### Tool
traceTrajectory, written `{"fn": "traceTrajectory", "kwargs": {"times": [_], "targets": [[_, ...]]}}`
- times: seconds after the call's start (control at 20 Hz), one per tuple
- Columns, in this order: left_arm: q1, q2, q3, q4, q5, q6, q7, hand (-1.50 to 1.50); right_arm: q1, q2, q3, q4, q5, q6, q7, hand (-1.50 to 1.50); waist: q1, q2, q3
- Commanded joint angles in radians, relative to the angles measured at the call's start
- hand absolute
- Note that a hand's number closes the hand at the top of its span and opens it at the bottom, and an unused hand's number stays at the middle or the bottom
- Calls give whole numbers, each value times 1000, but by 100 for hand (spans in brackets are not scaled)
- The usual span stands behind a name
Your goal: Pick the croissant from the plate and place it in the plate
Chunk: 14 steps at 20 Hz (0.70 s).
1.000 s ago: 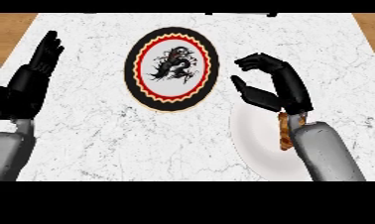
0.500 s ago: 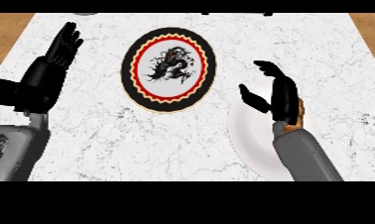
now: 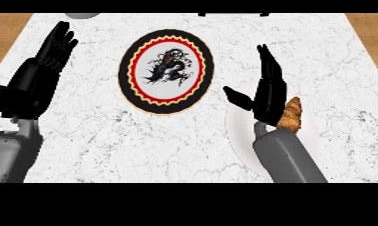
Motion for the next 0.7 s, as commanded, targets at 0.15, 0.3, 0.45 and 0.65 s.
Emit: {"fn": "traceTrajectory", "kwargs": {"times": [0.15, 0.3, 0.45, 0.65], "targets": [[24, -5, 1, 1, -18, 12, 8, 0, -54, -41, -5, -44, 243, 357, 429, -150, -34, -14, -5], [29, 13, 18, -9, 4, -10, 14, 0, -123, -49, -13, -17, 274, 563, 603, -150, -19, -15, -7], [25, 8, 28, -3, 12, -11, 9, 0, -116, -36, 11, -64, 250, 774, 734, -150, -28, -15, -5], [2, -10, 15, 2, -17, 16, 19, 0, -185, 12, -22, -102, 167, 1025, 898, -150, -23, -6, -1]]}}
